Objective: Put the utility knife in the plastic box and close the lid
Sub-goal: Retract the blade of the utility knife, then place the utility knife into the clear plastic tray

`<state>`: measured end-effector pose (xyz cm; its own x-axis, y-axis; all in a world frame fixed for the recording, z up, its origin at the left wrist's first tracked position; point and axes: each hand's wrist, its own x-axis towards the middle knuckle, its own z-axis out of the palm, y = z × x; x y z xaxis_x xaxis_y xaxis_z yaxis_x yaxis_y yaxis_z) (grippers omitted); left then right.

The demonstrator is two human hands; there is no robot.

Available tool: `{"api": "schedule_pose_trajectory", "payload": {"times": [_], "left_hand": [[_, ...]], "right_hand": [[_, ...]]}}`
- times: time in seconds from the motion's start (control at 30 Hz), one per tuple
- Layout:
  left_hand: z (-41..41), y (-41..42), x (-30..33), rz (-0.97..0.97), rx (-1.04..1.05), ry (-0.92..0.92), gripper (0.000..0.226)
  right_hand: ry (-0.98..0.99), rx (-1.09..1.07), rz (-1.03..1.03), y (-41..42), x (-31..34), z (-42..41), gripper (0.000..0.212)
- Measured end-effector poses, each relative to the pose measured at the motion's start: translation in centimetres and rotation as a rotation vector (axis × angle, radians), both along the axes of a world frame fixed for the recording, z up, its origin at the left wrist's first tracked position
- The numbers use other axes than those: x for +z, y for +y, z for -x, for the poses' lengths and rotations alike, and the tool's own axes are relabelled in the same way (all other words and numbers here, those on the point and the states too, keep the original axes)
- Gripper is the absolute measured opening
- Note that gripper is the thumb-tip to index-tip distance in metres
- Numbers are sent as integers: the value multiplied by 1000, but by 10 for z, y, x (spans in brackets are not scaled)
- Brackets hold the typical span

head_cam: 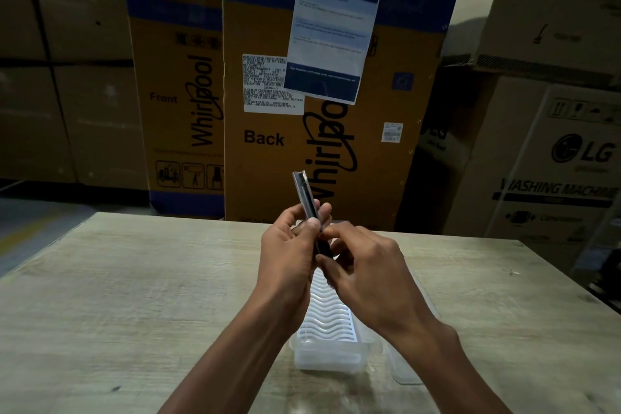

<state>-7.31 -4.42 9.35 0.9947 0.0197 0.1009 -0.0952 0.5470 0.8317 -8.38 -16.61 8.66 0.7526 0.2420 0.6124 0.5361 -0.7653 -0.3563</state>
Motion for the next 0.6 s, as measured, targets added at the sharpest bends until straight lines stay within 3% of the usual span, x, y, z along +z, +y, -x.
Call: {"api": "schedule_pose_trajectory", "payload": {"times": [0.13, 0.2, 0.3, 0.47, 0.6], "left_hand": [[-1, 0, 0, -52, -7, 17, 17], [-1, 1, -1, -169, -12, 12, 17], [-5, 4, -5, -512, 73, -81, 39], [-23, 20, -20, -1300, 591, -463, 68], [-28, 29, -21, -1522, 773, -564, 73]], "right_hand": [[31, -23, -12, 3, -3, 0, 29], [85, -54, -58, 2, -4, -1, 26], [200, -145, -114, -1, -8, -5, 23], [379, -297, -45, 1, -29, -20, 25], [473, -358, 101, 13, -47, -28, 27]]}}
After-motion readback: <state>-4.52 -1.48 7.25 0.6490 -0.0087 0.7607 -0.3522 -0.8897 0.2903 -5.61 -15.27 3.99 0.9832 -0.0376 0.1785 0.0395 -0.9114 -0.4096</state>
